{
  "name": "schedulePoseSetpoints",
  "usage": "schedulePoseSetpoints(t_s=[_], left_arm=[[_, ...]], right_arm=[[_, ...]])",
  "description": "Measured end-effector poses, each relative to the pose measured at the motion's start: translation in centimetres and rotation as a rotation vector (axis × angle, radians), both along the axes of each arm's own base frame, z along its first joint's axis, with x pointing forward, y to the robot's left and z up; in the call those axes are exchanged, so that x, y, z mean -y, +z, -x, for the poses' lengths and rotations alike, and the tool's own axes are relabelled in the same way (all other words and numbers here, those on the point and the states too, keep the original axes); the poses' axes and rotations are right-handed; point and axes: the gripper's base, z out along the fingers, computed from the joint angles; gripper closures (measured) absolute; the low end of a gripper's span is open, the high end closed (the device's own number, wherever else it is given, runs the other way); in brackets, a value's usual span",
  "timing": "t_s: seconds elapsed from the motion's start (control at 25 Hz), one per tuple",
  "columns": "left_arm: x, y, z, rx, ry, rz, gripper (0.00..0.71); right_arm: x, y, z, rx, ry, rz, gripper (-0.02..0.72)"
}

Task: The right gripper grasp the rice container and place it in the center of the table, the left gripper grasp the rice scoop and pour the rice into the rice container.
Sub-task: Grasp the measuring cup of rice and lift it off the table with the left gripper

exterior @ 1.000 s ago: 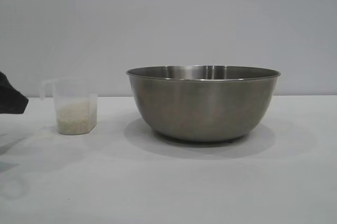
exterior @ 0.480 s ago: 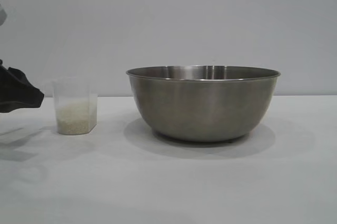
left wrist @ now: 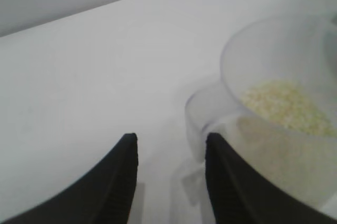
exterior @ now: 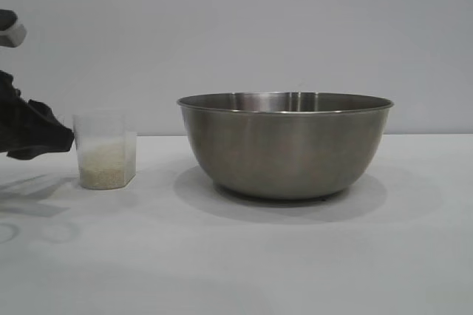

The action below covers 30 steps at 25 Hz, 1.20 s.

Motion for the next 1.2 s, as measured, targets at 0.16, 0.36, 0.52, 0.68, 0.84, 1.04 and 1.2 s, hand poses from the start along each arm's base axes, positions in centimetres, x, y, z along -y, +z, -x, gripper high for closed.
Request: schedulePoseSetpoints(t_s=[0.16,0.36,0.52,0.68,0.84,1.04,1.2], left_arm=[[0.3,-0.4,-0.8,0.01,-0.016,0.0,0.438],[0.6,-1.4,-2.1,0.013,-0.022,0.0,0.614],[1.0,-1.3,-3.1,0.04,-0.043,0.002,0.71],[1.4,-0.9,-3.8,0.069,-0.07,0.004,0.71],[1.8,0.6,-4.0,0.116,-0.119,-0.012,0.71],[2.5,4.9,-3.9,0.274,-0.221,-0.096,0.71],[3.9,9.1,-3.9,0.491,-0.331,-0.285,0.71]], right_arm=[[0.0,0.0,0.0,0.0,0.0,0.0,0.29],[0.0,0.0,0.0,0.0,0.0,0.0,0.29],[0.0,0.0,0.0,0.0,0.0,0.0,0.29],[0.0,0.0,0.0,0.0,0.0,0.0,0.29],[0.0,0.0,0.0,0.0,0.0,0.0,0.29],[0.0,0.0,0.0,0.0,0.001,-0.001,0.29],[0.0,0.0,0.0,0.0,0.001,-0.001,0.29]])
